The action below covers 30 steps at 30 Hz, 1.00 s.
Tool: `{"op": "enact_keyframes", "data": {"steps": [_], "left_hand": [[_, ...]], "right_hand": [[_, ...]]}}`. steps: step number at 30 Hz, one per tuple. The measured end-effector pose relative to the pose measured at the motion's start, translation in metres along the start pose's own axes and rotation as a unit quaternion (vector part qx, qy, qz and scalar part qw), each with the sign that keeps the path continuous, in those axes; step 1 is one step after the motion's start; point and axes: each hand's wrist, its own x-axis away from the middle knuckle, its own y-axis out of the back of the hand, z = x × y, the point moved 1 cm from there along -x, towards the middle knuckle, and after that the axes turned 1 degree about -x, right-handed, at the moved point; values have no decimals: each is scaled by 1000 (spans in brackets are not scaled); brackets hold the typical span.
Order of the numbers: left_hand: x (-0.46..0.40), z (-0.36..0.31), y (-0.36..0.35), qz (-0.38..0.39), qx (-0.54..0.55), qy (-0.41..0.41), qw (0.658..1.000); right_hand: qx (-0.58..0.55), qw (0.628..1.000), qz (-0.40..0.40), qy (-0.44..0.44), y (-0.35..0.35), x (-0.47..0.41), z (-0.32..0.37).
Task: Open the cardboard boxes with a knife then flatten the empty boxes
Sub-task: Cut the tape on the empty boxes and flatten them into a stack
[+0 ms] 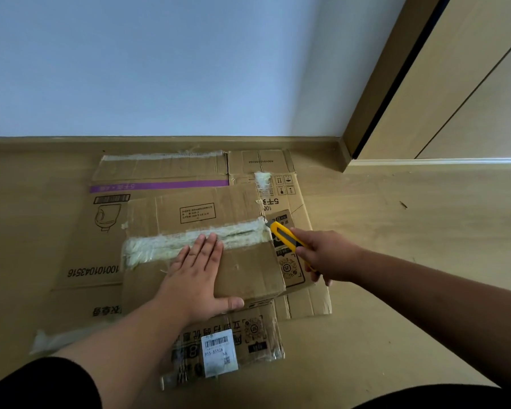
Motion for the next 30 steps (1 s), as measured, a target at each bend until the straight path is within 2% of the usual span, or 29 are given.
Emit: {"op": "enact_keyframes", "data": {"steps": [7, 9, 14, 17, 20, 23, 25, 28, 30], "left_hand": [[2, -5, 2, 14, -1, 7, 1000], [6, -4, -1, 11, -3, 9, 1000], [7, 1, 6, 12, 13, -5, 1000], [10, 14, 12, 0, 39, -32, 999], [16, 34, 18, -14, 30, -52, 998], [25, 61, 23, -52, 38, 11, 998], [33, 85, 27, -99, 102, 81, 987], [46, 121, 30, -154, 268, 187, 932], [57, 142, 27, -142, 377, 243, 882]], "right_hand": [[69, 995, 67, -11, -3, 19, -6], [57, 996, 69, -10, -3, 21, -7], [-13, 999, 39, -18, 4, 26, -9], [-55, 998, -9, -27, 22, 29, -4], [-33, 999, -20, -21, 31, 27, 14], [2, 1000, -3, 10, 23, 22, 47], [-4, 999, -1, 39, 13, 17, 75], [-6, 997, 11, 80, -12, 11, 120], [4, 995, 30, 95, -35, 6, 146]]}}
